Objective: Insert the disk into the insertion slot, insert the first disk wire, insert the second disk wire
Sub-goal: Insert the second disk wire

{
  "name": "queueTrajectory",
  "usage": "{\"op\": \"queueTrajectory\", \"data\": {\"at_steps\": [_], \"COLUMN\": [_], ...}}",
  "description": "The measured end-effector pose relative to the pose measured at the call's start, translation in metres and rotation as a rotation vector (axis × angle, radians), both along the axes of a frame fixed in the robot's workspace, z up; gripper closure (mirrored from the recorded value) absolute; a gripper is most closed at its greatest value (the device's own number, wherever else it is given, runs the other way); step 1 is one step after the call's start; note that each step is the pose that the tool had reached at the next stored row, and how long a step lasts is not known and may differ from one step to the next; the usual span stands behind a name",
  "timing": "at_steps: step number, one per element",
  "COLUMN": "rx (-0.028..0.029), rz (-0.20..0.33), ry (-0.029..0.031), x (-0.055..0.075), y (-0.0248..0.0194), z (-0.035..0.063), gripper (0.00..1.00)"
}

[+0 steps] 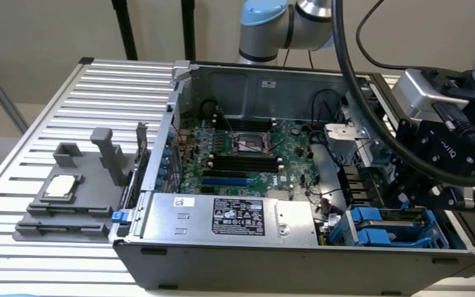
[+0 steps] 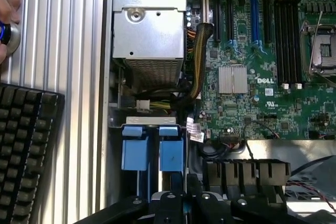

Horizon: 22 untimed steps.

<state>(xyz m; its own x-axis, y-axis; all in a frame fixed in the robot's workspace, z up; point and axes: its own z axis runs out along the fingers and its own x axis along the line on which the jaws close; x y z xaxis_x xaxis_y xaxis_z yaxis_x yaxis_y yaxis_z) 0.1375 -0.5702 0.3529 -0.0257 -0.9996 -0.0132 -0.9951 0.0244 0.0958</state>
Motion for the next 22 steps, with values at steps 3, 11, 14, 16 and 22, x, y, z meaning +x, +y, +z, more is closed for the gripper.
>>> {"op": "queueTrajectory", "data": {"at_steps": [3, 11, 14, 16, 22], "rx": [-0.0002, -0.0001, -0.0001, 0.0, -0.0001], "rz": [0.0, 0.0, 0.0, 0.0, 0.0], "ry": [0.0, 0.0, 0.0, 0.0, 0.0], "x": [0.0017, 0.0049, 0.005, 0.0053, 0.0065], "y": [-0.0001, -0.0008, -0.001, -0.0011, -0.0014], "z": [-0.0013, -0.0051, -0.0063, -0.0072, -0.0094], "gripper": [0.84, 0.84, 0.84, 0.84, 0.84]}}
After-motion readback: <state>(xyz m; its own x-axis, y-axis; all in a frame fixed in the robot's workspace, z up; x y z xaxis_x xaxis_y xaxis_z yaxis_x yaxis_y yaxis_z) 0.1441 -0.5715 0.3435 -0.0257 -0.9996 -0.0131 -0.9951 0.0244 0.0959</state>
